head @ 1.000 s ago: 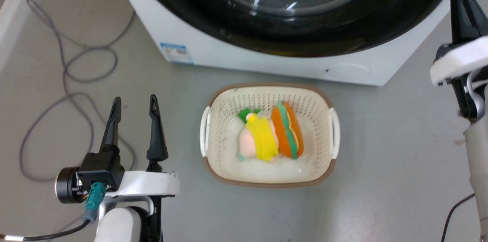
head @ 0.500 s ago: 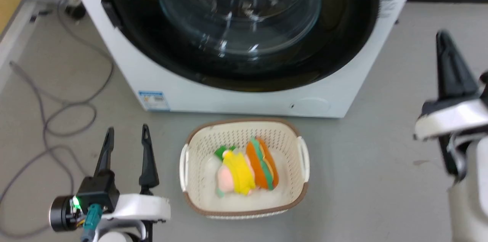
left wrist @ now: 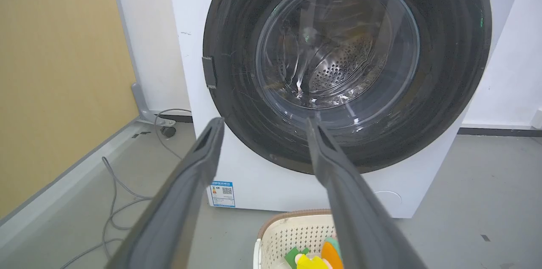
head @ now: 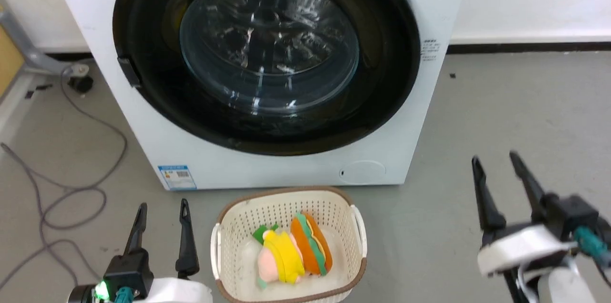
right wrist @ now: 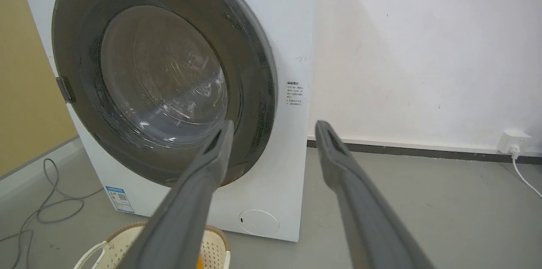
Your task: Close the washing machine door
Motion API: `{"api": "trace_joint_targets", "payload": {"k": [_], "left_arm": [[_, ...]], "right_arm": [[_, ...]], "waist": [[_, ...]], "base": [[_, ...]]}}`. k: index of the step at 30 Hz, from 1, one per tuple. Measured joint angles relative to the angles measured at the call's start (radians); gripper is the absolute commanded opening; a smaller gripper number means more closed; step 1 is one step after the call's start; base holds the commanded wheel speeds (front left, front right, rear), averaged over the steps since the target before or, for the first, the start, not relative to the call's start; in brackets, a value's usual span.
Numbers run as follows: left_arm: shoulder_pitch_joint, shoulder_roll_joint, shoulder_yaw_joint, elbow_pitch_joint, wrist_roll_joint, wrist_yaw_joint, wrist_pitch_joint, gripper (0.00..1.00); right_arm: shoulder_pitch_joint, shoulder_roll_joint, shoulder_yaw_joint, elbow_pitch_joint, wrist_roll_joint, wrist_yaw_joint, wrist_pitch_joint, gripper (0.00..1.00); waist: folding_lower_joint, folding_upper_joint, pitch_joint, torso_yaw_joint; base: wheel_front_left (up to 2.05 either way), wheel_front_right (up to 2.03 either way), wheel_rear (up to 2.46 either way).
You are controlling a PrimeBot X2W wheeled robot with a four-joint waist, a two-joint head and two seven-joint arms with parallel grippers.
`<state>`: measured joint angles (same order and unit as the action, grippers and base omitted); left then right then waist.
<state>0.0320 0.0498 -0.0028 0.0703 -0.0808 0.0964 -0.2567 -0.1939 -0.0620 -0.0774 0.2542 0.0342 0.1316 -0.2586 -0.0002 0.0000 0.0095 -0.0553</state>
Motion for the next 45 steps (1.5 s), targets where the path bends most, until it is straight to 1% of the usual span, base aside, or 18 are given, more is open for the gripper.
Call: {"api": "trace_joint_targets", "payload": {"k": [4,8,14,15,26,45], "left_arm": [[0.012,0.0,-0.004,0.005,0.0,0.0,0.0,1.0],[0.016,0.0,-0.004,0.007,-0.002,-0.003,0.0,1.0],[0.029,0.0,-0.003,0.004,-0.012,-0.012,0.0,1.0],[0.029,0.0,-0.003,0.004,-0.012,-0.012,0.001,0.0],[0.029,0.0,-0.005,0.003,-0.01,-0.012,0.015,0.0],[0.028,0.0,-0.004,-0.007,0.0,-0.026,0.054,0.0]], "right_arm": [[0.073,0.005,0.0,-0.036,0.017,0.0,0.0,1.0],[0.142,0.006,-0.001,-0.074,0.074,0.0,0.0,1.0],[0.19,0.007,0.001,-0.118,0.108,0.0,0.0,1.0],[0.191,0.007,0.001,-0.119,0.108,0.0,0.0,0.0],[0.19,0.006,0.003,-0.121,0.106,0.0,0.018,0.0],[0.19,0.006,0.016,-0.14,0.088,0.0,0.055,0.0]], "waist": [[0.0,0.0,-0.021,-0.007],[0.0,0.0,-0.036,-0.003],[0.0001,0.0,-0.044,-0.001],[0.0,0.0,-0.045,0.0],[0.0001,0.0,-0.042,0.003],[0.0001,0.0,-0.037,0.012]], "base": [[0.0,0.0,0.0],[0.0,0.0,0.0],[0.0,0.0,0.0],[0.0,0.0,0.0],[0.0,0.0,0.0],[0.0,0.0,0.0]]}}
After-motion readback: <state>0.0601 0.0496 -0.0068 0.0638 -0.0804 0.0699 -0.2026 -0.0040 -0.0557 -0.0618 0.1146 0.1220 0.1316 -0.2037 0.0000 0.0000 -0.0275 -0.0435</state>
